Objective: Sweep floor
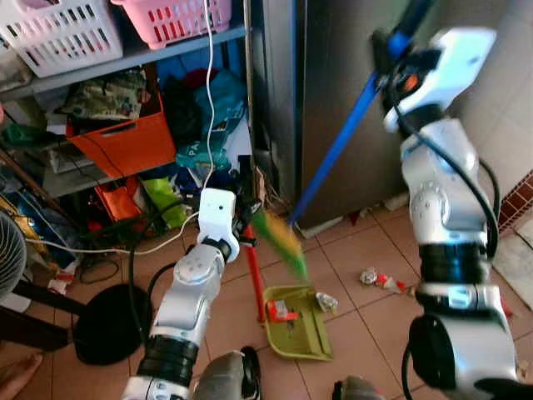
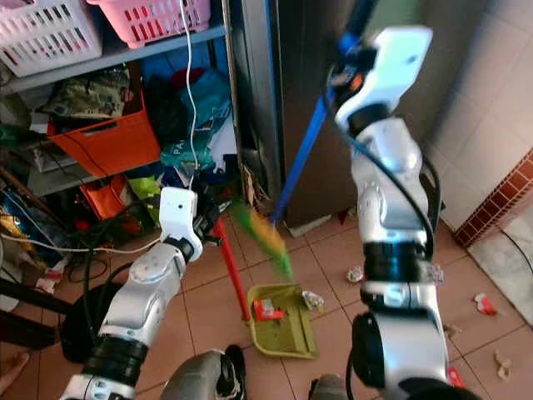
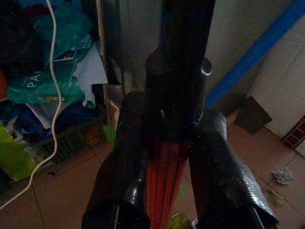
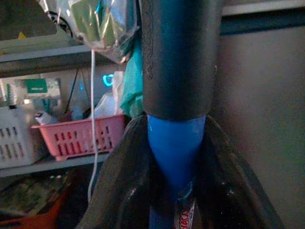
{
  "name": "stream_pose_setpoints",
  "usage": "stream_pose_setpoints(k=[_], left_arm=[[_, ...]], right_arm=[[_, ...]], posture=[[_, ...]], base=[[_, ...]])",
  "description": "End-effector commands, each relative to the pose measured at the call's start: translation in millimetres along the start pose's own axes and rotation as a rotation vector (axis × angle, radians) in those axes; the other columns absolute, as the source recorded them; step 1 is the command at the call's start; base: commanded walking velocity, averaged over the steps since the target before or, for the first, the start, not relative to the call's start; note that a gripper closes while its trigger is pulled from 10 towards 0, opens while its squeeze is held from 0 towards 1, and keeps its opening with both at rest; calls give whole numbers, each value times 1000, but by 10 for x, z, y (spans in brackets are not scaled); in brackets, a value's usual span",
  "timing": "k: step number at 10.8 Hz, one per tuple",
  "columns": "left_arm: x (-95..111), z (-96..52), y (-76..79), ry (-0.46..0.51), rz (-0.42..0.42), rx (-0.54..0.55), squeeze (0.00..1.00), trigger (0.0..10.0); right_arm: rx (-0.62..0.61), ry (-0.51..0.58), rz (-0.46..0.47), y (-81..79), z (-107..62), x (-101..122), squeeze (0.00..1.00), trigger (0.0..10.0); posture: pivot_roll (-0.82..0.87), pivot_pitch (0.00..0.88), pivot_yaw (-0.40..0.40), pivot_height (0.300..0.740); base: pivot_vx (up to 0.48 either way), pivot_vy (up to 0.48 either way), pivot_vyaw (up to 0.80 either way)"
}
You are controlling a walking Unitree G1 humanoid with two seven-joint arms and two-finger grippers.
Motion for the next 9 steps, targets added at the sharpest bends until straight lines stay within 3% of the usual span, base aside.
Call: stream_pose_setpoints(k=[1, 9], left_arm=[[50, -5, -22, 18, 2, 3, 0, 10000], [50, -5, -22, 18, 2, 3, 0, 10000]], right_arm=[[8, 43, -61, -23, 43, 84, 0, 10000], [8, 43, -61, -23, 43, 84, 0, 10000]], posture=[[-65, 87, 120, 740], [-65, 87, 120, 740]], base=[[0, 0, 0], [0, 0, 0]])
Point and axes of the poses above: a point about 5 cm out from each wrist's last joint towards the gripper, its own z axis pointing out of the wrist towards the gripper, its own x axis along the axis of the wrist's last joint, y = z × x, the point moved 3 cm from there along z, pointing out of the wrist towards the gripper, and after that the axes turned 9 degrees about z, right-handed, at the moved point
